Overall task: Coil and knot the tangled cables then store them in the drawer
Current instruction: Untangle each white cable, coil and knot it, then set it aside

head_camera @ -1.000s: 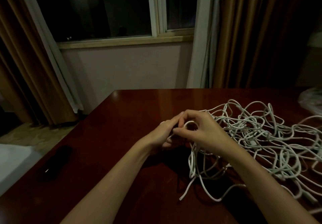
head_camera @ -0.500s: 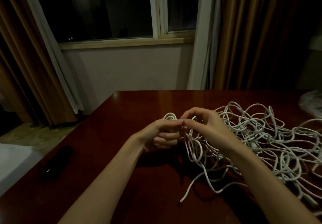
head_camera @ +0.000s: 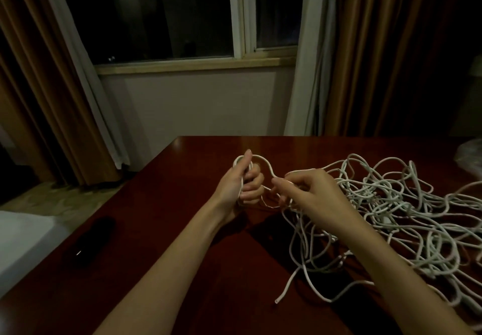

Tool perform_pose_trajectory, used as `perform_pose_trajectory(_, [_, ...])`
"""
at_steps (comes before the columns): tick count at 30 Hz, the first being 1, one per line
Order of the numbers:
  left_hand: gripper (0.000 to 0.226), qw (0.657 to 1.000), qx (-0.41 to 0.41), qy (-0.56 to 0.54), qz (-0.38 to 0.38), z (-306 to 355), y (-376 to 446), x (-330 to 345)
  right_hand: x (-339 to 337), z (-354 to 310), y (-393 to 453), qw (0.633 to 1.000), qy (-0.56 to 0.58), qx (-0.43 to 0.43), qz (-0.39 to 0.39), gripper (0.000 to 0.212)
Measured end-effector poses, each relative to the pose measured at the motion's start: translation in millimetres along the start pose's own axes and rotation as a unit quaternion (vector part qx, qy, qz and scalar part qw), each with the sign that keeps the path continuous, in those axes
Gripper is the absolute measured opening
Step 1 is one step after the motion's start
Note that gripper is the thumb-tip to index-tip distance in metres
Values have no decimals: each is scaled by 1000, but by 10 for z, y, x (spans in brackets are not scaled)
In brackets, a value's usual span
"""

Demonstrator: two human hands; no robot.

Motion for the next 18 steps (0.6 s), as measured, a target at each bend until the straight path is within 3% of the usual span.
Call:
perform_pose_trajectory(7, [48, 996, 13, 69, -54, -41, -3, 106, 10, -6, 1, 998, -28, -10, 55, 34])
perform_pose_trajectory(12, [52, 992, 38, 122, 23, 0, -22, 132, 37, -45, -1, 994, -71, -48, 71, 28])
perform_pose_trajectory(15, [54, 988, 41, 128, 69, -6, 11, 83, -38, -80, -16, 987, -77, -60, 131, 14])
perform_pose_trajectory(18, [58, 995, 19, 82, 59, -28, 33, 62, -63, -116, -40, 977, -113, -86, 158, 13])
Point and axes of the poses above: each hand's wrist, its own y-axis towards the middle knuckle, its own x-axis out of the palm, z = x × y, the point moved 4 cm from there along y, towards the middle knuckle, and after that the axes turned 8 degrees about -x, right-handed, at the moved point
